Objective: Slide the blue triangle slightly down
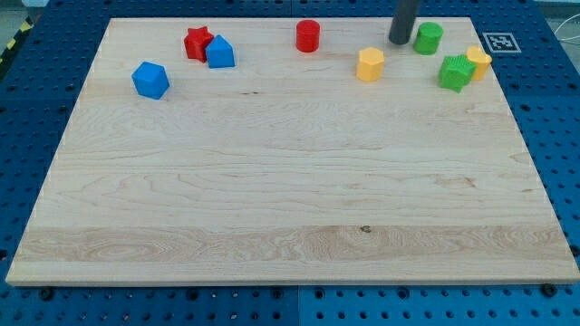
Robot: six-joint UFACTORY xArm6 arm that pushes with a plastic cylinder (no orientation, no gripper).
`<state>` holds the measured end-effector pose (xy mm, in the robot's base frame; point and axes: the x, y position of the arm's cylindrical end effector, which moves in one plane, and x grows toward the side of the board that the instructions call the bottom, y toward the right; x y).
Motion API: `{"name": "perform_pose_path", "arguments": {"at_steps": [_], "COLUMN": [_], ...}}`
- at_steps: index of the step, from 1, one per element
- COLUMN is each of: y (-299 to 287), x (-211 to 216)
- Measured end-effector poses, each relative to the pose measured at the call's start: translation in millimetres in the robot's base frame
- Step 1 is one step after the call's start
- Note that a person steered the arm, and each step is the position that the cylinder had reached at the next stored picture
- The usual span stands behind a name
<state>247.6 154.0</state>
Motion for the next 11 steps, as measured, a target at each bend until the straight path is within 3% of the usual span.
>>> {"name": "perform_pose_path", "arguments": {"at_steps": [1,4,5,6,7,9,11], "y": [-39,-58,-111,-118,-127,-216,-227], "x": [11,41,51,54,40,37,2]}}
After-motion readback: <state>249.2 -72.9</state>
